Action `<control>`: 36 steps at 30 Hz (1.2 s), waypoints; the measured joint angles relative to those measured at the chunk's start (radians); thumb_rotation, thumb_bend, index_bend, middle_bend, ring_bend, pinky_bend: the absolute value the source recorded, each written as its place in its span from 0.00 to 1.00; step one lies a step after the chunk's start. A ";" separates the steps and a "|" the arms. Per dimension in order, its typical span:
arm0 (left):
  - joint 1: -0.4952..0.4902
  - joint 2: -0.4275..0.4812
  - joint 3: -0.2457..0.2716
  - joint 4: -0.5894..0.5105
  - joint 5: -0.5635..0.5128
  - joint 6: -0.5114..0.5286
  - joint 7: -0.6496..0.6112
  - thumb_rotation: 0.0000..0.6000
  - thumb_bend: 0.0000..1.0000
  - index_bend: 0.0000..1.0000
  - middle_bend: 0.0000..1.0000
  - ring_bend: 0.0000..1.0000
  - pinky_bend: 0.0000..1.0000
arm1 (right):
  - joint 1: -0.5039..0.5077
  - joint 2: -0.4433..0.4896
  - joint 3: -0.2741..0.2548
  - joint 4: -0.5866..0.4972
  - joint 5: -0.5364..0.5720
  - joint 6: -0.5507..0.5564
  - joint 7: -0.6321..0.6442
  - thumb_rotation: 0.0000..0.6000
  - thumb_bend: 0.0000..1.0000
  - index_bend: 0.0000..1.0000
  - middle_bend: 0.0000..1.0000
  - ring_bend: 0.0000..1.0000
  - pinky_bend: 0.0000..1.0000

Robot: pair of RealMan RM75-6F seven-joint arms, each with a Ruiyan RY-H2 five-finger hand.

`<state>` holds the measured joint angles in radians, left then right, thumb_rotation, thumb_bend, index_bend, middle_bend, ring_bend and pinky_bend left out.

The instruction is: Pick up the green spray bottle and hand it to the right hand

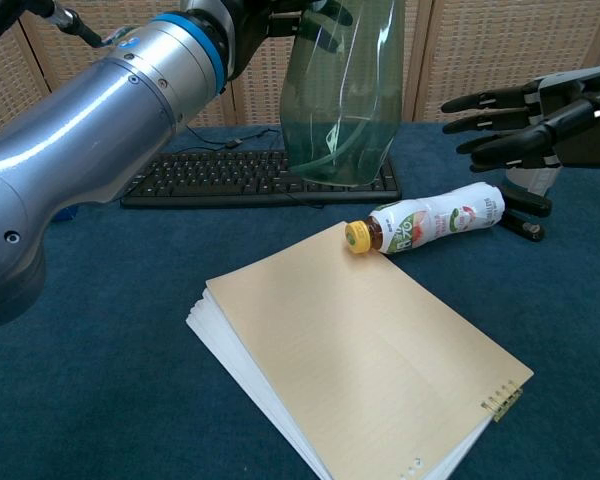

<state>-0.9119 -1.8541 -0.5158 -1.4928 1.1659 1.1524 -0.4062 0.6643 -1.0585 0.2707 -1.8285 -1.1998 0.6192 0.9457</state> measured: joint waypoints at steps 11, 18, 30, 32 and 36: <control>0.002 -0.020 0.002 0.032 0.006 0.003 -0.025 1.00 0.06 0.62 0.51 0.51 0.58 | 0.072 -0.098 0.019 -0.023 0.222 0.023 -0.175 1.00 0.00 0.00 0.00 0.00 0.00; 0.000 -0.035 -0.002 0.045 0.009 0.010 -0.033 1.00 0.06 0.62 0.51 0.51 0.58 | 0.103 -0.121 0.050 -0.053 0.324 0.022 -0.212 1.00 0.00 0.00 0.00 0.00 0.00; -0.011 -0.078 -0.015 0.076 0.022 0.035 -0.057 1.00 0.07 0.62 0.51 0.51 0.58 | 0.175 -0.182 0.083 -0.054 0.488 0.014 -0.277 1.00 0.00 0.00 0.00 0.00 0.00; -0.008 -0.082 -0.013 0.078 0.023 0.036 -0.062 1.00 0.07 0.62 0.51 0.51 0.58 | 0.183 -0.192 0.088 -0.049 0.512 0.013 -0.284 1.00 0.00 0.00 0.00 0.00 0.00; -0.004 -0.090 -0.011 0.086 0.024 0.039 -0.071 1.00 0.07 0.62 0.51 0.51 0.58 | 0.191 -0.205 0.097 -0.036 0.541 0.013 -0.300 1.00 0.00 0.04 0.06 0.07 0.00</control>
<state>-0.9164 -1.9439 -0.5267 -1.4070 1.1899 1.1911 -0.4767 0.8551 -1.2633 0.3680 -1.8645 -0.6591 0.6321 0.6454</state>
